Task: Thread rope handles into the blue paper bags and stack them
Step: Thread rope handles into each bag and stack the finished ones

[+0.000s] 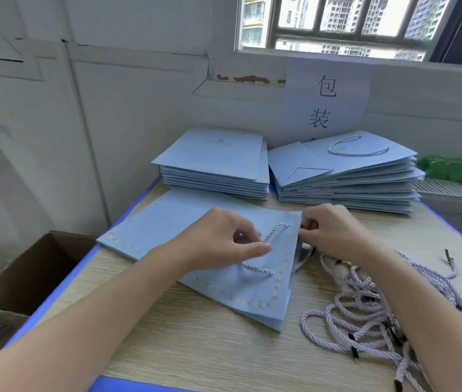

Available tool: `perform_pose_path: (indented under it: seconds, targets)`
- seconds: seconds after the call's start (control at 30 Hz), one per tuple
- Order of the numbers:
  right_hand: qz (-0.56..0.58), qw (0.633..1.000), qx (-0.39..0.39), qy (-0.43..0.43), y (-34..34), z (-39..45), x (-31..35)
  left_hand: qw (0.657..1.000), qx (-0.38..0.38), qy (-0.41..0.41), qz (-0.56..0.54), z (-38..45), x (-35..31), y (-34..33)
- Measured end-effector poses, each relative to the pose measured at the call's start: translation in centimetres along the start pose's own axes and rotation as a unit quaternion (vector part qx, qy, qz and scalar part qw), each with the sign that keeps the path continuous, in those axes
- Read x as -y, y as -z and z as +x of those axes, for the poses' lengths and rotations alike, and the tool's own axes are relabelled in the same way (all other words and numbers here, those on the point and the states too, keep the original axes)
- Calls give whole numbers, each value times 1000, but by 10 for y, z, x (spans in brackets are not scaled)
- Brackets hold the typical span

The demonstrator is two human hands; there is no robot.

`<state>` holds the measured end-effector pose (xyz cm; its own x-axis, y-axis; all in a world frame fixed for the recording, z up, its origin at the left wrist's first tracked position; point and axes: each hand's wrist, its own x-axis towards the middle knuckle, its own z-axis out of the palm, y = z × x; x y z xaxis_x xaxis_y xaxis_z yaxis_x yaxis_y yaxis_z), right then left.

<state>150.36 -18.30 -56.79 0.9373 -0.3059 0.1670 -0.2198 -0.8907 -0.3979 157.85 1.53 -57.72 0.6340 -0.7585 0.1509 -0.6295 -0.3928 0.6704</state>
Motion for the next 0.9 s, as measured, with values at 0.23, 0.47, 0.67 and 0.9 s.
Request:
perform_pose_path:
  seconds: [0.23,0.47,0.67,0.9]
  targets:
    - [-8,992,-83,-92,13,-2,-13,997,5,3,76,-3,2,3]
    - [-10,991,-113,-75,11,-2,-10,965,217,-26,148,-12,8,11]
    - [93,993,39,67,11,-9,8,970,50,-171,166,-13,-1,15]
    - [205,971,-3,121,14,-9,10,815,-436,-308,227,-10,-15,13]
